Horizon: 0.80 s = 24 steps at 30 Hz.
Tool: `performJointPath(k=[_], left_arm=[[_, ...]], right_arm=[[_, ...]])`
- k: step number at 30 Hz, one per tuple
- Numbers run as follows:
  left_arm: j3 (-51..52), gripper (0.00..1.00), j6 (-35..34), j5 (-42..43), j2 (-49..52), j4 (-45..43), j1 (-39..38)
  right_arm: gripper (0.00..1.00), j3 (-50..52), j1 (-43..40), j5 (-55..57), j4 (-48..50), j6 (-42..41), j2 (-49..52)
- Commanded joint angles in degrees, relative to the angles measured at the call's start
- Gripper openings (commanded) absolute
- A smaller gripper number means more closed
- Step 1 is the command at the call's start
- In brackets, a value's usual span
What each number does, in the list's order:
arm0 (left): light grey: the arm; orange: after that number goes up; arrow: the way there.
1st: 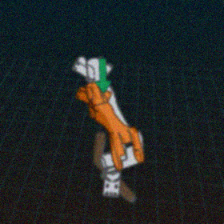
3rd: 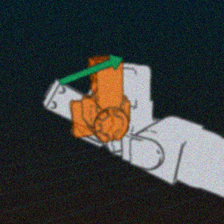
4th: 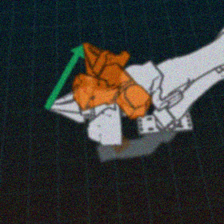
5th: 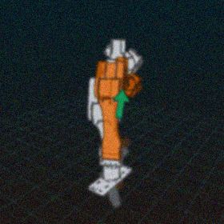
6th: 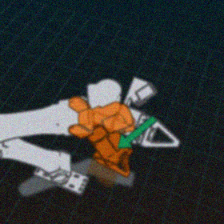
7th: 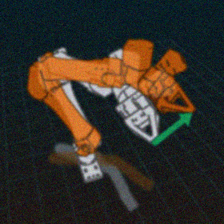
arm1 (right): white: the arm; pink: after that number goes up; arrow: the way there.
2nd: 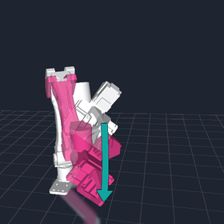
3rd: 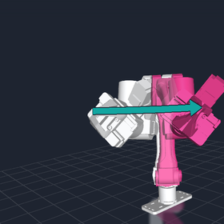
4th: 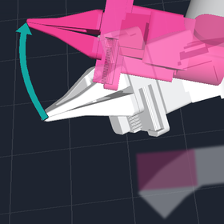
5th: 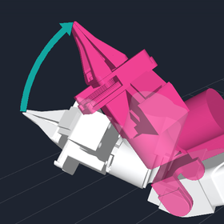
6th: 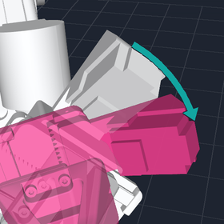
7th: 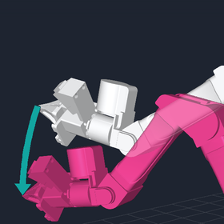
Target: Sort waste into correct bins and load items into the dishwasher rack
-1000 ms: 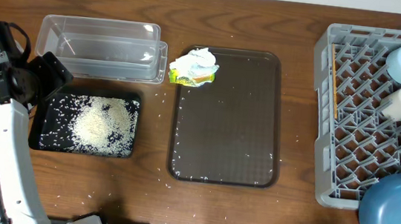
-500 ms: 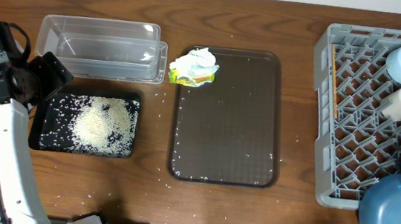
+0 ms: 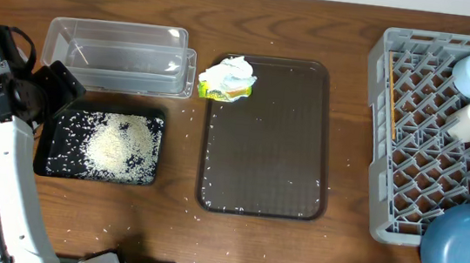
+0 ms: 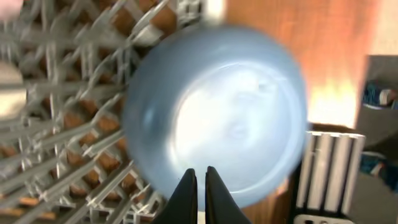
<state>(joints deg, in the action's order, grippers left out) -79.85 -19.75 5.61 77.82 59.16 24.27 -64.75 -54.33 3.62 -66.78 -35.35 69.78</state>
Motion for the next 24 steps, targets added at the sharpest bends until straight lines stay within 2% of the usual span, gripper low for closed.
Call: performJointPath(k=[1, 7, 13, 24], left_arm=[[-0.52, 0.90, -0.74, -0.26, -0.20, 0.17, 0.20], [-0.52, 0.90, -0.72, -0.26, -0.20, 0.17, 0.20], [-0.52, 0.90, -0.72, -0.26, -0.20, 0.17, 0.20], [-0.52, 0.90, -0.74, -0.26, -0.20, 0.17, 0.20]], right_arm=[[0.05, -0.70, -5.40, -1.16, -0.76, -0.17, -2.58], [0.06, -0.33, -11.45, -1.29, -0.13, -3.54, -0.31], [0.05, 0.00, -15.85, 4.28, 2.54, -14.95, 4.11], [0.01, 0.00, -21.94, 8.63, 6.21, -18.21, 17.03]])
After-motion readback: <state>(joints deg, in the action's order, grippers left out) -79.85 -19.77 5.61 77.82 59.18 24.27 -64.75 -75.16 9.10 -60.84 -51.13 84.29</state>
